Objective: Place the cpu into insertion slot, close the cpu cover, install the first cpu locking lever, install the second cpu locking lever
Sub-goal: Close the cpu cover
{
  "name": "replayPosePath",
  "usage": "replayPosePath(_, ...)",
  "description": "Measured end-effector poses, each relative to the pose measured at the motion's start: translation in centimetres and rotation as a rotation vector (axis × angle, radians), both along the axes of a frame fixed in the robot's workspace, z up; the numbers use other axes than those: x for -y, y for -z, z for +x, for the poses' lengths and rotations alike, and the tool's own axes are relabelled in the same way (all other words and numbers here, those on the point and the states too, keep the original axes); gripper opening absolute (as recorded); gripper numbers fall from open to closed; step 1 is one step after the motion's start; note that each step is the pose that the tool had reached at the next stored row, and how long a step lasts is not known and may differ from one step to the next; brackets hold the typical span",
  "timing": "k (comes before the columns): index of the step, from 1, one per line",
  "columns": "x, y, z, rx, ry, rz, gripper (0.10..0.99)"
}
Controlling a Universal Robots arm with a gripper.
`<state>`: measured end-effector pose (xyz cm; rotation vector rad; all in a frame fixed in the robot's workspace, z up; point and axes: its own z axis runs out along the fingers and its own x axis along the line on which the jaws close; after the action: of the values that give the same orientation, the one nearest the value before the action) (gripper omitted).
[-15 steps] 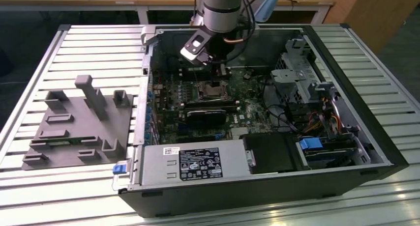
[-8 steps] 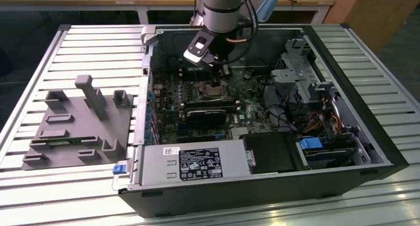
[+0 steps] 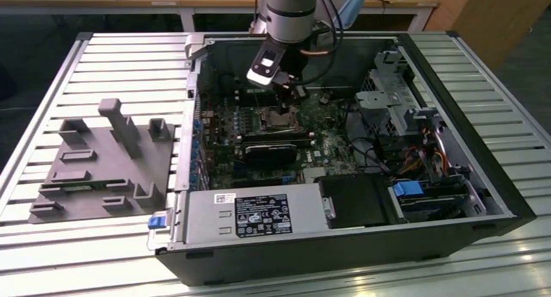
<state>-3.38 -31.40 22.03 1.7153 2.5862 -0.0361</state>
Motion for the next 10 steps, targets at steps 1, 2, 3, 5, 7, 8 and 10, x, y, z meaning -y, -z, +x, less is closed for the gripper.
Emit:
replayPosePath(1,0.00,0.00,0.00,0.0000,-0.018,0.000,0.102)
replayPosePath(2,0.00,0.00,0.00,0.0000,-0.035,0.000,0.102)
replayPosePath(3,0.00,0.00,0.00,0.0000,-0.052,0.000,0.102)
replayPosePath(5,0.00,0.00,-0.01,-0.0001,-0.085,0.000,0.102)
replayPosePath(7,0.00,0.00,0.00,0.0000,-0.122,0.000,0.102)
replayPosePath(8,0.00,0.00,0.00,0.0000,-0.140,0.000,0.102)
replayPosePath(10,0.00,0.00,0.00,0.0000,-0.177,0.000,0.102)
